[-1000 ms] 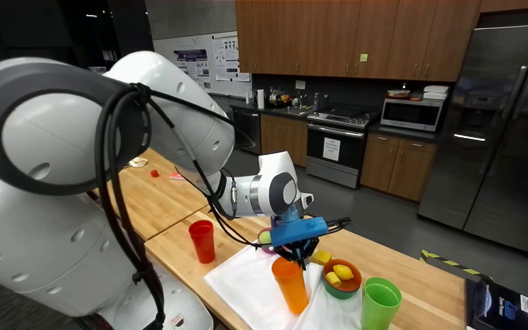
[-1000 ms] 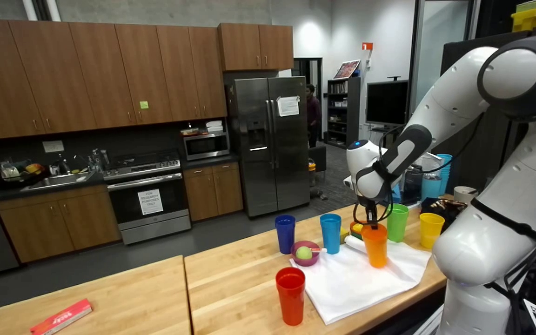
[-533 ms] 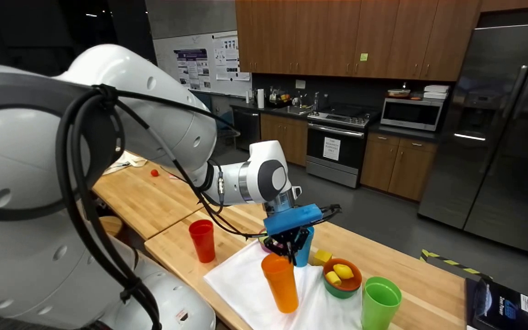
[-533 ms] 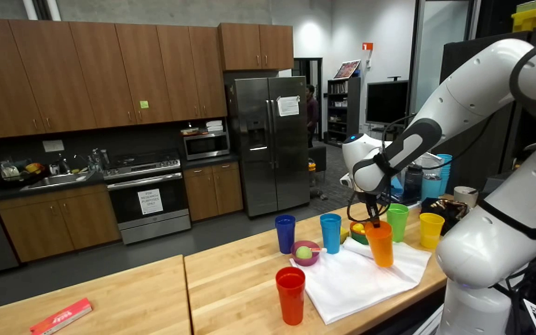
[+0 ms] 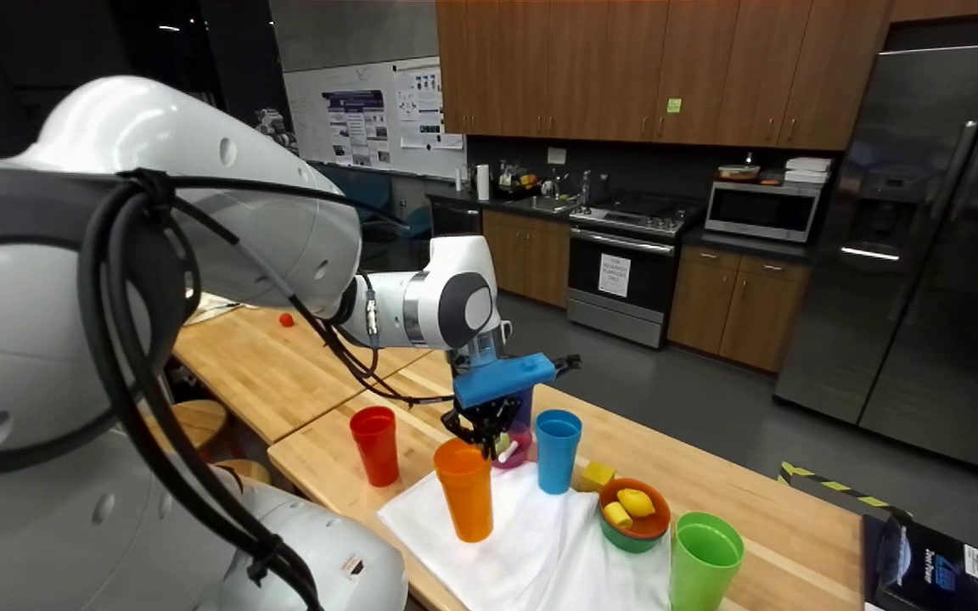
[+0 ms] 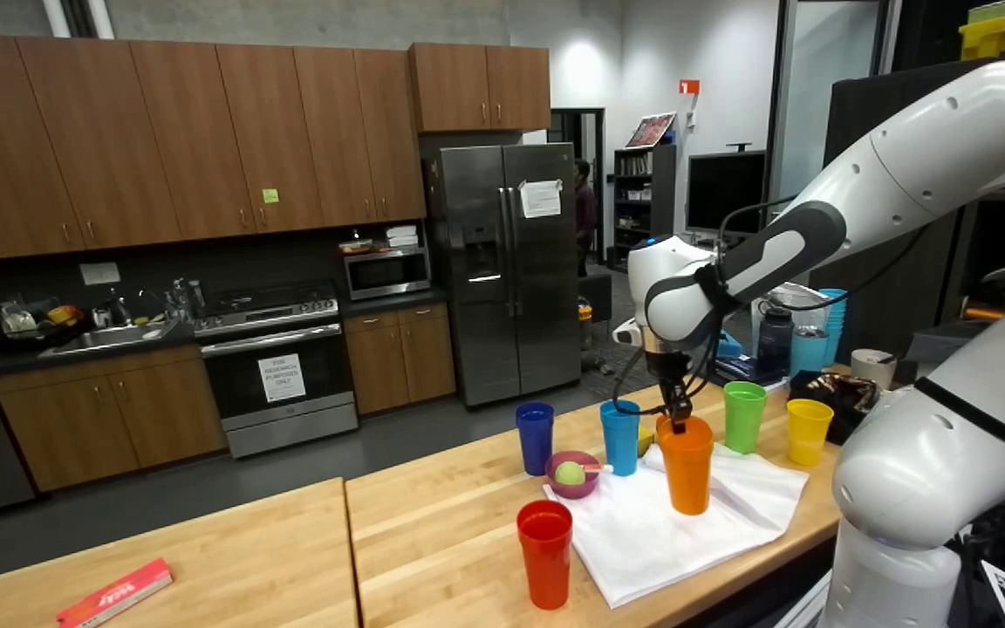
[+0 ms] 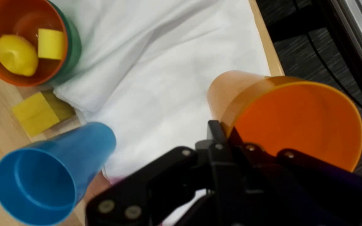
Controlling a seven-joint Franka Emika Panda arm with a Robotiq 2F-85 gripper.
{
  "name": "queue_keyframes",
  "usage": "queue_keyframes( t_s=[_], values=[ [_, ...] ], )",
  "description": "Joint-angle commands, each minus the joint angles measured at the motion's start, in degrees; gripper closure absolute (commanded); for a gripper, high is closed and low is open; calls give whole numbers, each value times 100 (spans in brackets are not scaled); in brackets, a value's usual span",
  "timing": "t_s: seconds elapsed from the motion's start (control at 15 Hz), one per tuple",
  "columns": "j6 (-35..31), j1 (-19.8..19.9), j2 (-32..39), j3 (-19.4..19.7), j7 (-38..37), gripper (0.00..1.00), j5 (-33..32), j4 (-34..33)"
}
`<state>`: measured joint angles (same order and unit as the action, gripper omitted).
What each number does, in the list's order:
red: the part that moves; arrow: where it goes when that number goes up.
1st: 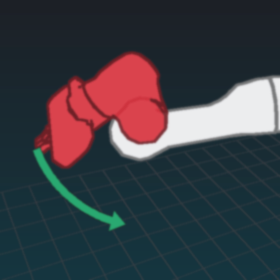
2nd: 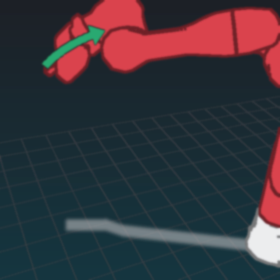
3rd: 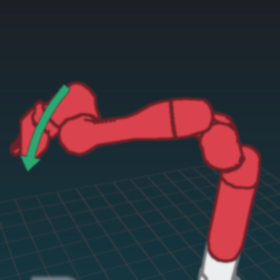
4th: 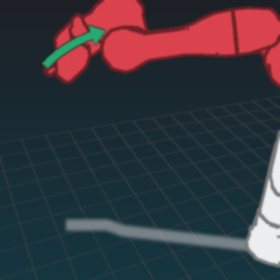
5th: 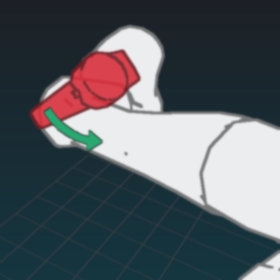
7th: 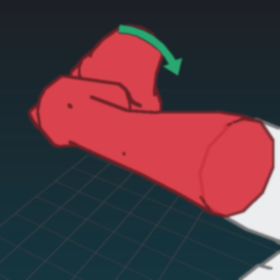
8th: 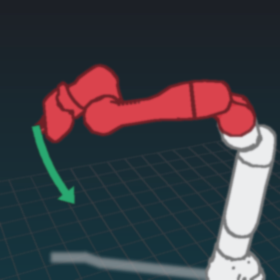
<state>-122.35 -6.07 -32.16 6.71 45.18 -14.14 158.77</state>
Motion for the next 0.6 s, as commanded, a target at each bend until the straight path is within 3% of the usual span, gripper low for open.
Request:
queue_keyframes(
  t_s=[0.0, 0.33, 0.53],
  values=[
    [-279, -341, -283, 2, -12, 99, 794, 39],
    [-921, -647, -179, -121, -207, 99, 1592, 9],
    [-1733, -774, 36, -224, -376, 99, 1831, 3]
  ],
)
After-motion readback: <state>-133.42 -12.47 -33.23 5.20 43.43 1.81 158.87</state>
